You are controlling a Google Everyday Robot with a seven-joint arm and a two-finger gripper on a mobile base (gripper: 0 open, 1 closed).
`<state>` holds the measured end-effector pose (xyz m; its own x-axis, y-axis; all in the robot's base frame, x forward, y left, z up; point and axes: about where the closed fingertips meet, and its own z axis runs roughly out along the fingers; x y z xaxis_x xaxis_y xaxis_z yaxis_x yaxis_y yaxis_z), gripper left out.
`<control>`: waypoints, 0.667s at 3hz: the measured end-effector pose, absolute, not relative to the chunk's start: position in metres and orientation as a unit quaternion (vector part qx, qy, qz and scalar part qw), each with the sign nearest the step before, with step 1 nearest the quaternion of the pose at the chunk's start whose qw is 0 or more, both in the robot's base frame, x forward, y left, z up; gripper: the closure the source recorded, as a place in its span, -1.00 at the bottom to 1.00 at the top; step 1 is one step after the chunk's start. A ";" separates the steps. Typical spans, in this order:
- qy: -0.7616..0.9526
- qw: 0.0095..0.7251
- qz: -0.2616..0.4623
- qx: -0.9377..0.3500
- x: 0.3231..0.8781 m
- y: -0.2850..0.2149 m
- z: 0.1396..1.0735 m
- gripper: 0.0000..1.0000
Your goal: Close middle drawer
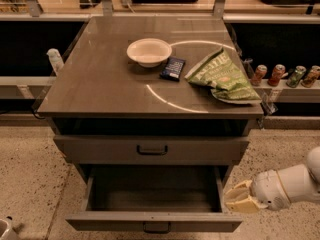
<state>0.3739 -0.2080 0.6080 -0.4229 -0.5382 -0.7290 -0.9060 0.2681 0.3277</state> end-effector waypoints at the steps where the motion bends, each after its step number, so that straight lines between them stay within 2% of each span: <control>1: 0.757 0.246 0.376 -0.475 0.373 -0.207 0.604 1.00; 2: 0.762 0.244 0.394 -0.452 0.368 -0.208 0.579 1.00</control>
Offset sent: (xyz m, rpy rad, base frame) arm -0.0130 -0.0052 -0.0658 0.0826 0.1033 -0.0830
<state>0.3680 -0.2079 0.5787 -0.4727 -0.4969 -0.7278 -0.8811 0.2814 0.3801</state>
